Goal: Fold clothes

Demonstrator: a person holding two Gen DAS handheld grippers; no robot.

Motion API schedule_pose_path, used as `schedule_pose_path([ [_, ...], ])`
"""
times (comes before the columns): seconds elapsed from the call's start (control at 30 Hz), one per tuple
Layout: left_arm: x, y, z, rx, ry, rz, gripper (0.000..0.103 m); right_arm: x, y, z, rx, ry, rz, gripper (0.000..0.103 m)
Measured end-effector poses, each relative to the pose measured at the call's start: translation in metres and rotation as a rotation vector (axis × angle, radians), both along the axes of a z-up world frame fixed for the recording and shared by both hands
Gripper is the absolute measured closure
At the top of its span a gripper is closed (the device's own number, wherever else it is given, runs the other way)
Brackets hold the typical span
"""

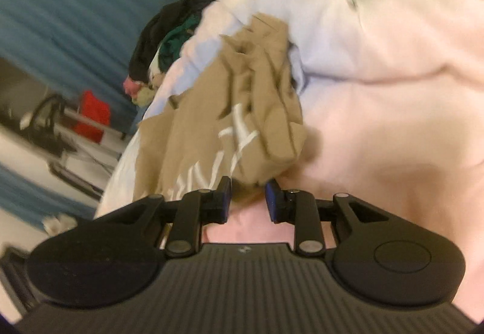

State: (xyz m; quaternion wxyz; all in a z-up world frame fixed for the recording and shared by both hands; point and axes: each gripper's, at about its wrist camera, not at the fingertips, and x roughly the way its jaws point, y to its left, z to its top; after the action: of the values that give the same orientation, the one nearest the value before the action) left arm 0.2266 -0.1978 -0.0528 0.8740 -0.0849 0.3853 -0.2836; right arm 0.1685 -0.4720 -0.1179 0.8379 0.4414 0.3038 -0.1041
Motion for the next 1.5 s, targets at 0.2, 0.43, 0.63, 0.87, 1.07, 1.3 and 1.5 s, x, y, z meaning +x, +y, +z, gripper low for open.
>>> schedule_pose_path([
  [0.2, -0.059, 0.021, 0.073, 0.010, -0.116, -0.027, 0.055, -0.038, 0.034, 0.083, -0.204, -0.071, 0.070, 0.075],
  [0.43, -0.139, 0.056, 0.157, 0.032, -0.323, -0.007, 0.019, -0.097, 0.077, 0.158, -0.405, -0.182, 0.094, 0.064],
  [0.63, -0.195, 0.084, 0.197, 0.031, -0.435, -0.018, 0.000, -0.147, 0.112, 0.197, -0.541, -0.290, 0.111, 0.013],
  [0.87, -0.253, 0.120, 0.208, 0.023, -0.518, 0.003, 0.000, -0.183, 0.137, 0.194, -0.630, -0.327, 0.104, 0.013],
  [1.07, -0.282, 0.146, 0.186, 0.026, -0.530, 0.034, 0.000, -0.198, 0.153, 0.169, -0.649, -0.350, 0.079, 0.013],
  [1.3, -0.289, 0.165, 0.153, 0.036, -0.527, 0.065, 0.000, -0.193, 0.172, 0.142, -0.745, -0.381, 0.085, 0.020],
  [1.5, -0.277, 0.166, 0.139, 0.052, -0.521, 0.072, 0.000, -0.183, 0.169, 0.131, -0.715, -0.383, 0.084, 0.031],
])
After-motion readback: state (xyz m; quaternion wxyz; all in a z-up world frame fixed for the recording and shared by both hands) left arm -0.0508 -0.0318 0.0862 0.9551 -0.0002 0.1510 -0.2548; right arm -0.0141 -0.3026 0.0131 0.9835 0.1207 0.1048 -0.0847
